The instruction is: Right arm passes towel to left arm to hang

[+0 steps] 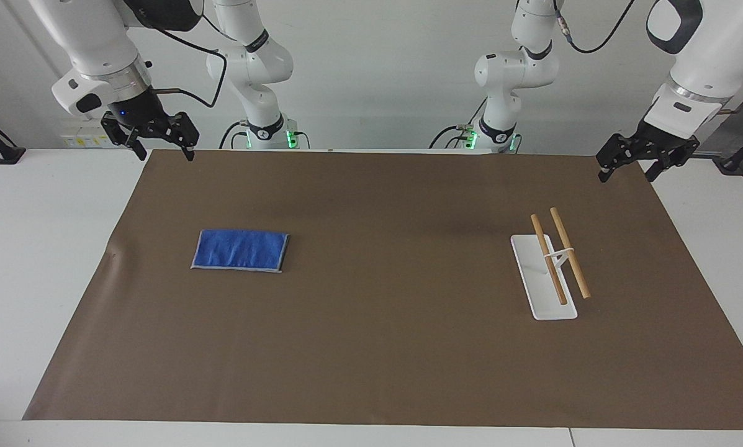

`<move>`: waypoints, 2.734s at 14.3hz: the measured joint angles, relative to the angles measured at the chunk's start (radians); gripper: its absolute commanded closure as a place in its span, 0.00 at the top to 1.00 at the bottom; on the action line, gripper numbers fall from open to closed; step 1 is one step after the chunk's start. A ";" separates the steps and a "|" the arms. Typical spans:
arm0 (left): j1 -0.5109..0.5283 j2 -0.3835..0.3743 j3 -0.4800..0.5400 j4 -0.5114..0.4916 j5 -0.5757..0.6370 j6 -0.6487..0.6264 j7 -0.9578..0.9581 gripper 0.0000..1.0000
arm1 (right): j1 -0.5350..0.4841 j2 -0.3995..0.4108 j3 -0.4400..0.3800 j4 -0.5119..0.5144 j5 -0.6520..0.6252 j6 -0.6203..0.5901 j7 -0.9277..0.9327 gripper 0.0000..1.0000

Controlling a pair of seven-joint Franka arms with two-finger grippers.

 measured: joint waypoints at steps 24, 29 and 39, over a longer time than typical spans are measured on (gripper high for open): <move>0.000 0.000 0.000 0.000 0.000 0.000 0.000 1.00 | 0.000 -0.003 0.000 -0.011 0.000 0.000 0.000 1.00; 0.000 0.000 0.000 0.000 0.000 0.000 0.000 1.00 | 0.000 -0.005 0.000 -0.015 0.000 0.000 0.000 1.00; 0.000 0.000 0.000 0.000 0.000 0.000 0.000 1.00 | 0.000 -0.014 0.000 -0.041 0.000 0.016 0.000 1.00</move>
